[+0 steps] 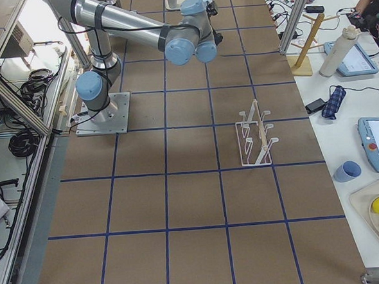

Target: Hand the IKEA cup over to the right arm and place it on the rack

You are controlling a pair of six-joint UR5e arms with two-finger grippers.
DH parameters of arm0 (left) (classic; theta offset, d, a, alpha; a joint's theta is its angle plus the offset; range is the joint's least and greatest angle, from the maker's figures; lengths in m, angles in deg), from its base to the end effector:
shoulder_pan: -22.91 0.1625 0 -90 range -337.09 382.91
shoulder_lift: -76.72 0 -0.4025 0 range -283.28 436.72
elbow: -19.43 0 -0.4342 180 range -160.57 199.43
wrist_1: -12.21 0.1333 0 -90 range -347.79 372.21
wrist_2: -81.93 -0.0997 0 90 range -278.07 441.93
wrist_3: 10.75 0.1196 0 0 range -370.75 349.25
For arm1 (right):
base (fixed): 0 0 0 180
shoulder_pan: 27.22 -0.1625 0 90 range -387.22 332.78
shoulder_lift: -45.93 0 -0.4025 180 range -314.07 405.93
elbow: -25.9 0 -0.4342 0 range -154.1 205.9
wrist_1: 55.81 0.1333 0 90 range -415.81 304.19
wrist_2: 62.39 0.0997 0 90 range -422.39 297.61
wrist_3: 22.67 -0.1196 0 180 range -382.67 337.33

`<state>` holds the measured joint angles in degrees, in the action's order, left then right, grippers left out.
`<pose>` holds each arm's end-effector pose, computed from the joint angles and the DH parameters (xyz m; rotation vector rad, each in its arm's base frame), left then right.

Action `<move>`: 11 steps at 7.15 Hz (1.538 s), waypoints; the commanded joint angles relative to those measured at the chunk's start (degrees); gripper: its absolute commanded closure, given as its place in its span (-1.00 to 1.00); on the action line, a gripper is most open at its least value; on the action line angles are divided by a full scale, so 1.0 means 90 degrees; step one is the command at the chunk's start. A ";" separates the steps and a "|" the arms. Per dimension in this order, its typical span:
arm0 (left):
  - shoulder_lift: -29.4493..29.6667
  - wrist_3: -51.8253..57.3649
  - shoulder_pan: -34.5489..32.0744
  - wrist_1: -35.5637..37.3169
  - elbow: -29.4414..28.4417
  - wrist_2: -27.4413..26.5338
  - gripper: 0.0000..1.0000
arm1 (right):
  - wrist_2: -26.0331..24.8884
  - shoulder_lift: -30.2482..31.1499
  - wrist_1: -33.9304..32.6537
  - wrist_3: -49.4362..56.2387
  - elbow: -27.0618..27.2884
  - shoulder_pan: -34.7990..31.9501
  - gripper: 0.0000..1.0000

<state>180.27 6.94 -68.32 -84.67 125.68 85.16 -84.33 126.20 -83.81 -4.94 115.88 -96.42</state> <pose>-0.2646 -0.5495 0.2839 0.2624 -1.5084 -0.2552 0.0561 -0.5400 0.3773 0.8052 1.5436 0.7188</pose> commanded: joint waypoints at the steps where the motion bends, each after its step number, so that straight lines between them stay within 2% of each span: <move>1: 0.0027 0.0105 -0.0049 0.0003 0.0010 0.0041 1.00 | 0.0278 -0.0256 -0.0072 -0.0027 -0.0017 -0.0134 -0.93; 2: 0.0018 0.0105 -0.0049 -0.0007 0.0010 0.0041 1.00 | 0.0299 -0.0363 -0.0188 -0.0027 -0.0017 -0.0250 -0.93; 4: 0.0018 0.0115 -0.0039 0.0003 0.0010 0.0041 1.00 | 0.0756 -0.0451 -0.0257 -0.0017 -0.0037 -0.0552 -0.93; 8: 0.0018 0.0115 -0.0030 0.0003 0.0010 0.0041 1.00 | 0.0846 -0.0481 -0.0297 -0.0017 -0.0037 -0.0777 -0.93; 11: 0.0008 0.0115 -0.0030 0.0003 0.0010 0.0041 1.00 | 0.0944 -0.0491 -0.0491 0.0012 -0.0076 -0.0866 -0.62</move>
<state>180.40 7.97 -68.58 -84.65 125.77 85.53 -76.09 121.73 -87.39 -4.88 115.24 -104.09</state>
